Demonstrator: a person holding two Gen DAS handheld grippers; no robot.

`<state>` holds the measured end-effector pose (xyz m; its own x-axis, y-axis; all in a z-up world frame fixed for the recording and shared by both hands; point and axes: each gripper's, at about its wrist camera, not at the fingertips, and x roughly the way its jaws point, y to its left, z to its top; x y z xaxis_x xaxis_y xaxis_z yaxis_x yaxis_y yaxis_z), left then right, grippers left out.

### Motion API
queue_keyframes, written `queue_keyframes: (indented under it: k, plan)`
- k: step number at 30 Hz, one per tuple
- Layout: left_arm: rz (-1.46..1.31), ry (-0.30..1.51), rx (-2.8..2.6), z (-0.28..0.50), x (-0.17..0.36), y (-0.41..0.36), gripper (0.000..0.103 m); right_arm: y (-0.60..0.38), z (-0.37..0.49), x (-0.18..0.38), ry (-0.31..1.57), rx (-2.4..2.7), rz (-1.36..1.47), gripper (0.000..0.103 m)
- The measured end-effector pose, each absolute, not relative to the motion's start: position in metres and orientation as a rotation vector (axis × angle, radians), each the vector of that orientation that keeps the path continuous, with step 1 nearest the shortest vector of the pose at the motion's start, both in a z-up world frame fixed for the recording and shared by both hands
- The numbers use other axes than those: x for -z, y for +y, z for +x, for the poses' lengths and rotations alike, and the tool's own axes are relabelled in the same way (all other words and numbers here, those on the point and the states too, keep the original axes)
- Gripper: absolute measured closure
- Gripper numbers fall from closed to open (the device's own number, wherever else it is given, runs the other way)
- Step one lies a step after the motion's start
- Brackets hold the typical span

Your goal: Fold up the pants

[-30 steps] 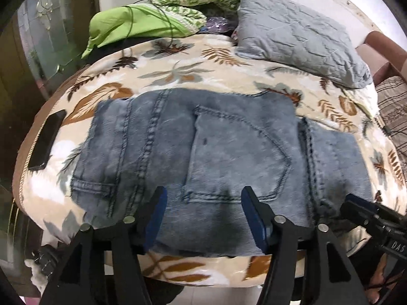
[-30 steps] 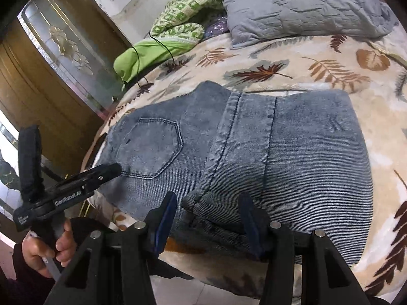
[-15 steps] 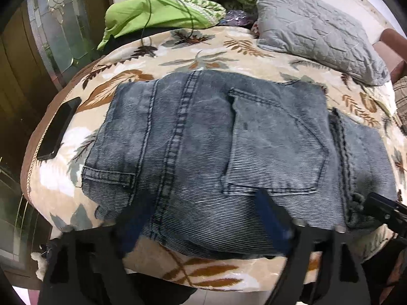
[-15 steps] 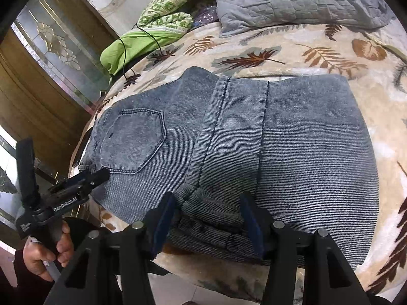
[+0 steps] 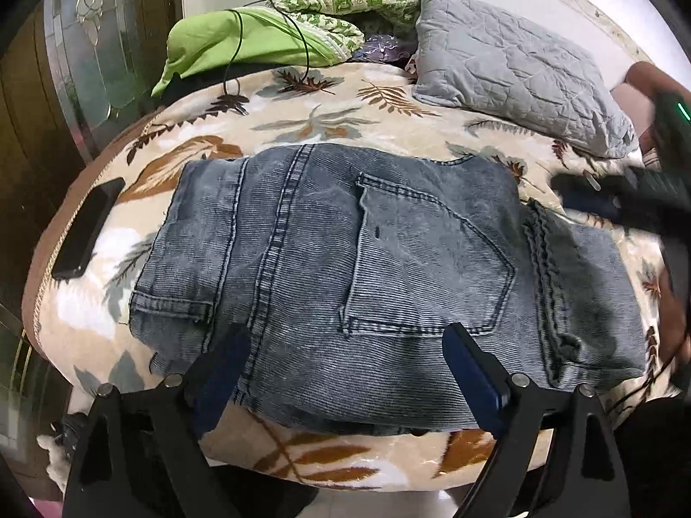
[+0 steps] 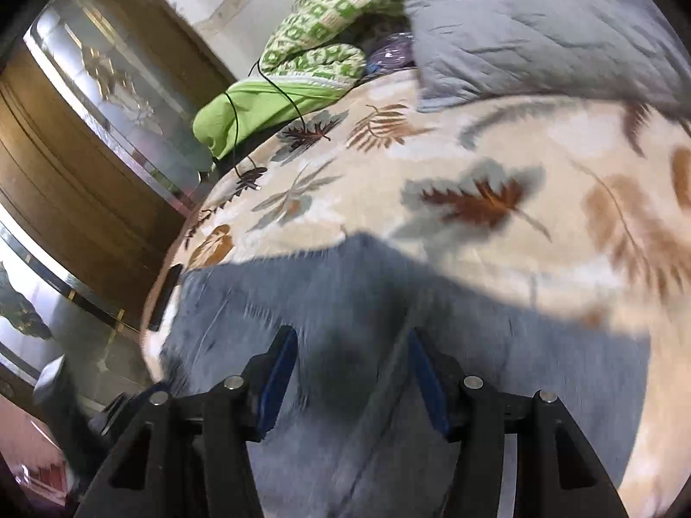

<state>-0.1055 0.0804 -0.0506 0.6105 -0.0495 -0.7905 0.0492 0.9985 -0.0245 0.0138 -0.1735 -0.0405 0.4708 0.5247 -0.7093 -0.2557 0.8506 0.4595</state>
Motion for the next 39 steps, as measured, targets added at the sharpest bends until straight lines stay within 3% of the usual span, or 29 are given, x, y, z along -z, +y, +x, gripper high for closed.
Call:
queue_keyframes:
  k: [8,9,10,11,12,15,24,31,39]
  plan:
    - [0.025,0.969,0.059,-0.096,0.070,0.087,0.012,-0.139,0.087,0.067,1.049,-0.528,0.204,0.046]
    - [0.024,0.967,0.065,-0.096,0.070,0.088,0.012,-0.135,0.088,0.071,1.065,-0.531,0.189,0.055]
    - [0.022,0.965,0.069,-0.096,0.070,0.089,0.012,-0.131,0.088,0.074,1.073,-0.535,0.169,0.075]
    - [0.020,0.964,0.069,-0.096,0.070,0.090,0.012,-0.125,0.086,0.077,1.076,-0.537,0.136,0.084]
    - [0.020,0.961,0.061,-0.097,0.068,0.092,0.012,-0.121,0.084,0.079,1.075,-0.526,0.113,0.091]
    - [0.005,0.939,0.023,-0.097,0.061,0.102,0.013,-0.111,0.081,0.082,1.056,-0.476,0.058,0.096]
    - [0.055,0.948,0.026,-0.102,0.070,0.100,0.012,-0.113,0.096,0.097,1.032,-0.403,0.111,0.097]
    - [0.035,0.905,-0.013,-0.113,0.046,0.116,0.013,-0.127,0.072,0.065,0.956,-0.409,0.213,0.095]
    - [-0.163,0.926,-0.154,-0.105,0.021,0.203,0.012,-0.109,0.016,0.033,0.867,-0.551,0.247,0.095]
